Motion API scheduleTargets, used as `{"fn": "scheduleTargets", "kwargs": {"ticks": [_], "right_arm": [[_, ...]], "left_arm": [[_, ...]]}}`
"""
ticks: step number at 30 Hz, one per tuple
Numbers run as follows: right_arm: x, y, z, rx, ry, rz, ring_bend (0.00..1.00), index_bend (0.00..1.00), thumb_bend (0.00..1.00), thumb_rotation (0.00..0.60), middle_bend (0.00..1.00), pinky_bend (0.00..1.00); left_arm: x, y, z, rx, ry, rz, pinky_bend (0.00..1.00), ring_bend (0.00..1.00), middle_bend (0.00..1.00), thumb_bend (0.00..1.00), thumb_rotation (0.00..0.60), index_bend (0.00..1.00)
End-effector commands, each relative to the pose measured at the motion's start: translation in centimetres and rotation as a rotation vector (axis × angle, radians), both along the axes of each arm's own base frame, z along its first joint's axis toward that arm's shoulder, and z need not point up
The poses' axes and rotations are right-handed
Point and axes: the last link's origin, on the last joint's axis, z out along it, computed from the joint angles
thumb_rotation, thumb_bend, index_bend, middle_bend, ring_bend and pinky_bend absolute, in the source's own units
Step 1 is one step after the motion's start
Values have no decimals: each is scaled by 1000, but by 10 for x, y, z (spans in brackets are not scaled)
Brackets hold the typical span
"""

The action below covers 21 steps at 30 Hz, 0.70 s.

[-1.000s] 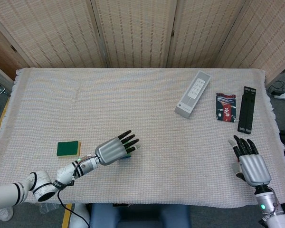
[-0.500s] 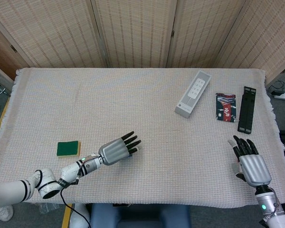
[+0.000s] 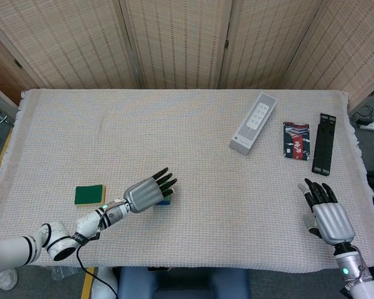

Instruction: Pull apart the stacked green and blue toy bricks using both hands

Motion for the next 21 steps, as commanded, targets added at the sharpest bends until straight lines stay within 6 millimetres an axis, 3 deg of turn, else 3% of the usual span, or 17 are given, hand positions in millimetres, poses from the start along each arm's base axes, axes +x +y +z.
{"fn": "scheduleTargets", "kwargs": {"ticks": [1,21], "right_arm": [[0,0,0,0,-2,4,0,0,507,600,0,0],[3,2,-1,10,-9,25,0,0,507,600,0,0]], "left_arm": [[-5,-1,4,6,12,17,0,0,68,421,600,41],[-11,-20,26,30,56,122,0,0,0,416,600,0]]}}
